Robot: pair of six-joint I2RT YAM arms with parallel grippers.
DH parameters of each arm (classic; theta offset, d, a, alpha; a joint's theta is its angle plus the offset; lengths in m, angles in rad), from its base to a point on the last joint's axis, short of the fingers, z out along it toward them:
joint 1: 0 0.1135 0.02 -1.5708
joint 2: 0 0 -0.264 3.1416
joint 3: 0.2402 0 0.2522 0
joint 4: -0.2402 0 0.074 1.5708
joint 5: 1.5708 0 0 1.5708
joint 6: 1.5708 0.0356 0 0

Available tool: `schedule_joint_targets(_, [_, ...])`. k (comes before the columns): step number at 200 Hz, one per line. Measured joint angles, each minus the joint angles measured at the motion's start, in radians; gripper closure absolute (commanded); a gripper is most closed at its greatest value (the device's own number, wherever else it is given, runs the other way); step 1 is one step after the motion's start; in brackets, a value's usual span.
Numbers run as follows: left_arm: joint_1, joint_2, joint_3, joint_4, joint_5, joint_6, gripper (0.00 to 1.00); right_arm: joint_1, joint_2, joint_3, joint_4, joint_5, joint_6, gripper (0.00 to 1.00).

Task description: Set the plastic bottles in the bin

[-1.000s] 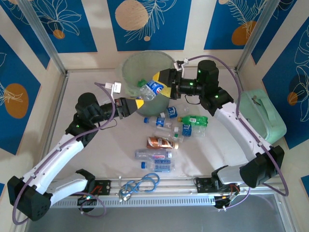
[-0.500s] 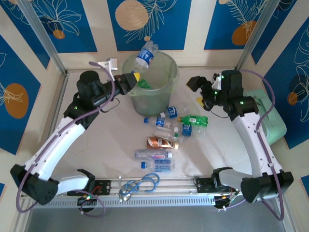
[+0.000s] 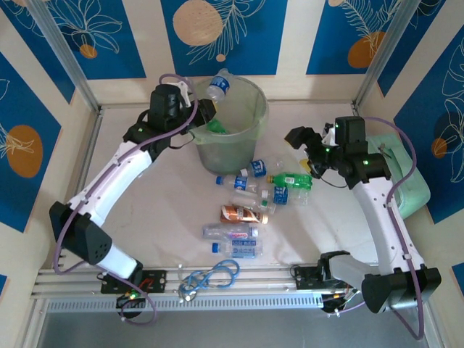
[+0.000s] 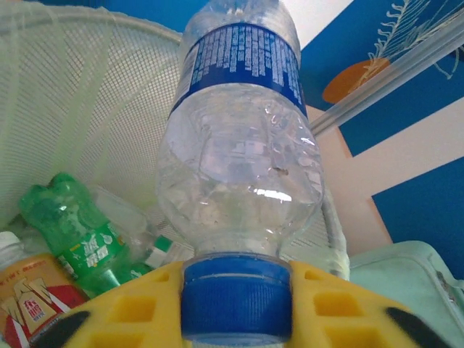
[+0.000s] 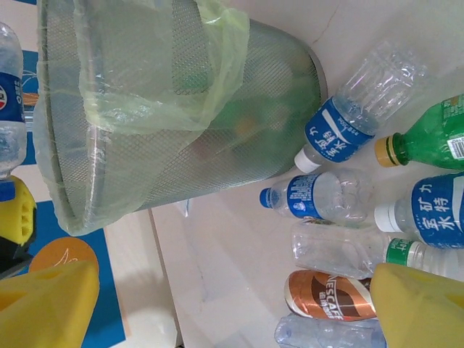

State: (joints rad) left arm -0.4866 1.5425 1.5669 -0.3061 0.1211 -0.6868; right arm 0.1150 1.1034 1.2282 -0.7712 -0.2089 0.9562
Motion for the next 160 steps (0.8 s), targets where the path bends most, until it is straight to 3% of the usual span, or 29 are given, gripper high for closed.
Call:
schedule_joint_targets(38, [0.006, 0.039, 0.069, -0.046, -0.033, 0.010, 0.37, -0.016, -0.001, 0.000, -0.005, 0.000, -0.005, 0.03])
schedule_joint_targets(95, [0.007, 0.014, 0.066, -0.077, -0.063, 0.015, 0.37, -0.026, 0.000, 0.000, -0.010, 0.008, -0.011, 0.05])
schedule_joint_targets(160, [0.008, -0.248, -0.138, 0.003, 0.040, 0.005, 0.40, -0.026, 0.066, -0.064, -0.061, 0.127, 0.000, 0.10])
